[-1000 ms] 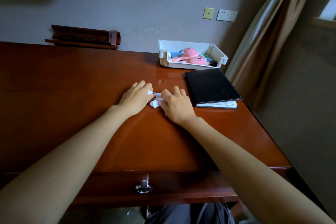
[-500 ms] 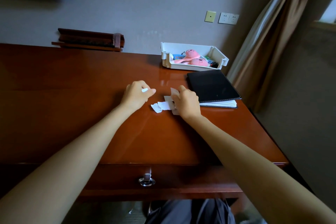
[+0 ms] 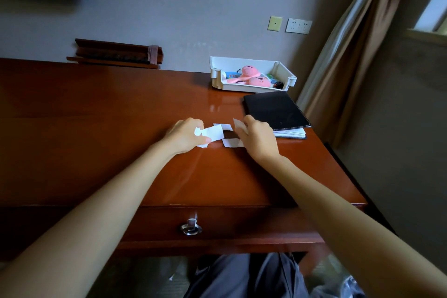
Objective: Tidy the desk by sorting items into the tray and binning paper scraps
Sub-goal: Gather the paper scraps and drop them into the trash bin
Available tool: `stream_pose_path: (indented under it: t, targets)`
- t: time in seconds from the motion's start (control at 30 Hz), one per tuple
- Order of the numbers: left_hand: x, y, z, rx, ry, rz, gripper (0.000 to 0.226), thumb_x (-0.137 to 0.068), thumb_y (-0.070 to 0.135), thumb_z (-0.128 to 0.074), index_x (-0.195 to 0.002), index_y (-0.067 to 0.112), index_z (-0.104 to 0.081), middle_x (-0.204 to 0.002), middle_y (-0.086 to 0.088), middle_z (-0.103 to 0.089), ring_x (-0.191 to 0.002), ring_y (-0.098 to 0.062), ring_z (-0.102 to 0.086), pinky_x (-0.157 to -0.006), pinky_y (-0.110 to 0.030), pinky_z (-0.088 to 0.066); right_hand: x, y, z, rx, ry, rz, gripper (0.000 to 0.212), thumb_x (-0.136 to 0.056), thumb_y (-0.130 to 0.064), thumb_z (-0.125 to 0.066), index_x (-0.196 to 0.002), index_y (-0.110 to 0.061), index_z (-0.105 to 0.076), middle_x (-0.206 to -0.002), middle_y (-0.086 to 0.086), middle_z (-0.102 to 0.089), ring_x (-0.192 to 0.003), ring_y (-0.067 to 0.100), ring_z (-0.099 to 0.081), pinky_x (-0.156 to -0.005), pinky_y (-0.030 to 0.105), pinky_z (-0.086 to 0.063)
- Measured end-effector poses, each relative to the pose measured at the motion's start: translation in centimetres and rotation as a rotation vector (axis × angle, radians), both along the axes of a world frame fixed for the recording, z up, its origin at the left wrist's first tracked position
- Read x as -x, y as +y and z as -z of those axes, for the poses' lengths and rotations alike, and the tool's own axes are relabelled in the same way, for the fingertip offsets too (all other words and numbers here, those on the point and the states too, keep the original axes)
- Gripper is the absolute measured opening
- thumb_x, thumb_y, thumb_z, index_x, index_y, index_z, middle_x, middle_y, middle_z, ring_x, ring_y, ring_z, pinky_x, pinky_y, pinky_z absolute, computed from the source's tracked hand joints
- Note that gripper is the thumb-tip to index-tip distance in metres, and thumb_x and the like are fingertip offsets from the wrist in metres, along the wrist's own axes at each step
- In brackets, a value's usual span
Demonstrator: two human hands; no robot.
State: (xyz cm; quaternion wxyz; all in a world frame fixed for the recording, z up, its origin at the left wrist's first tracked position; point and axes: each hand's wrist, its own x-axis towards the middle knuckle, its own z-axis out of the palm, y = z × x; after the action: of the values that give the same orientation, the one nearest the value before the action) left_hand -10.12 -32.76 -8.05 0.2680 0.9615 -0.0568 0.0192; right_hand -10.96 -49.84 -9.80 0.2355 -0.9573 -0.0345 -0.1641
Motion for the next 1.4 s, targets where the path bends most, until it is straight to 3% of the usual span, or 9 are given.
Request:
stream_pose_path:
  t: [0.1, 0.23, 0.37, 0.47, 0.57, 0.77, 1.17, 1.3, 1.4]
  targets:
    - [-0.2, 0.0, 0.8, 0.04, -0.048, -0.052, 0.032, -0.089, 0.027, -0.058, -0.11, 0.004, -0.061, -0.117, -0.016, -0.062, -0.109, -0.032, -0.056, -0.08, -0.037, -0.043, 0.7, -0.3, 0.6, 0.202, -0.026, -0.064, 0.029, -0.098, -0.027, -0.042, -0.108, -0.002, -0.054, -0.104, 0.016, -0.059, -0.089, 0.036, -0.06, -0.068, 0.037, -0.045]
    - [-0.4, -0.1, 1.7, 0.161, -0.129, -0.194, 0.025, -0.088, 0.025, -0.06, -0.1, 0.003, -0.061, -0.11, -0.016, -0.066, -0.101, -0.029, -0.059, -0.056, -0.026, -0.036, 1.3, -0.1, 0.7, 0.272, 0.004, -0.123, 0.028, -0.096, -0.023, -0.038, -0.118, -0.009, -0.047, -0.112, 0.014, -0.05, -0.091, 0.04, -0.059, -0.064, 0.032, -0.037]
    - [-0.5, 0.1, 2.0, 0.24, -0.164, -0.262, 0.021, -0.087, 0.022, -0.06, -0.094, 0.002, -0.06, -0.104, -0.017, -0.068, -0.103, -0.031, -0.058, -0.066, -0.031, -0.041, 1.3, 0.7, 0.7, 0.296, 0.027, -0.085, 0.05, -0.09, -0.05, -0.042, -0.127, -0.016, -0.042, -0.122, 0.011, -0.045, -0.102, 0.037, -0.056, -0.071, 0.034, -0.04]
    - [-0.6, 0.1, 1.9, 0.251, -0.186, -0.307, 0.024, -0.088, 0.022, -0.059, -0.099, 0.001, -0.06, -0.109, -0.017, -0.066, -0.105, -0.03, -0.057, -0.067, -0.03, -0.039, 0.5, 1.3, 0.7, 0.367, 0.097, -0.1, 0.076, -0.083, -0.07, -0.039, -0.144, -0.028, -0.022, -0.138, 0.009, -0.035, -0.117, 0.037, -0.049, -0.088, 0.038, -0.045]
    - [-1.1, 0.3, 1.7, 0.274, -0.197, -0.342, 0.026, -0.089, 0.023, -0.058, -0.103, 0.0, -0.059, -0.113, -0.017, -0.064, -0.108, -0.03, -0.056, -0.072, -0.033, -0.045, -1.2, 1.9, 0.5, 0.454, 0.187, -0.134, 0.078, -0.082, -0.075, -0.031, -0.146, -0.035, -0.013, -0.148, 0.005, -0.028, -0.125, 0.036, -0.045, -0.093, 0.038, -0.044]
    - [-2.0, 0.2, 1.8, 0.263, -0.194, -0.339, 0.03, -0.09, 0.025, -0.058, -0.105, -0.001, -0.058, -0.116, -0.017, -0.063, -0.106, -0.031, -0.058, -0.071, -0.032, -0.045, -3.0, 2.6, 0.3, 0.468, 0.167, -0.129, 0.055, -0.09, -0.062, -0.032, -0.131, -0.027, -0.041, -0.133, 0.008, -0.037, -0.109, 0.037, -0.056, -0.081, 0.037, -0.044]
    - [-1.9, -1.3, 2.3, 0.345, -0.221, -0.323, 0.028, -0.089, 0.025, -0.059, -0.105, 0.002, -0.059, -0.116, -0.015, -0.064, -0.102, -0.026, -0.062, -0.067, -0.027, -0.046, -2.3, 2.2, 0.9, 0.305, -0.019, -0.122, 0.025, -0.098, -0.021, -0.04, -0.112, -0.004, -0.05, -0.101, 0.019, -0.065, -0.089, 0.04, -0.06, -0.064, 0.035, -0.04]
    - [-0.9, -1.4, 2.1, 0.4, -0.216, -0.328, 0.027, -0.089, 0.024, -0.06, -0.106, 0.003, -0.059, -0.12, -0.014, -0.063, -0.102, -0.024, -0.063, -0.064, -0.023, -0.046, -1.8, 1.5, 0.9, 0.085, -0.022, -0.086, 0.026, -0.096, -0.023, -0.046, -0.108, -0.002, -0.054, -0.095, 0.021, -0.067, -0.085, 0.039, -0.061, -0.064, 0.035, -0.044]
    - [-0.3, -1.9, 1.8, 0.453, -0.209, -0.311, 0.025, -0.088, 0.022, -0.061, -0.103, 0.003, -0.06, -0.117, -0.015, -0.064, -0.095, -0.022, -0.065, -0.054, -0.017, -0.042, -1.4, 0.7, 0.6, -0.142, -0.014, -0.032, 0.02, -0.094, -0.021, -0.049, -0.087, -0.003, -0.051, -0.077, 0.019, -0.06, -0.071, 0.036, -0.059, -0.06, 0.038, -0.047]
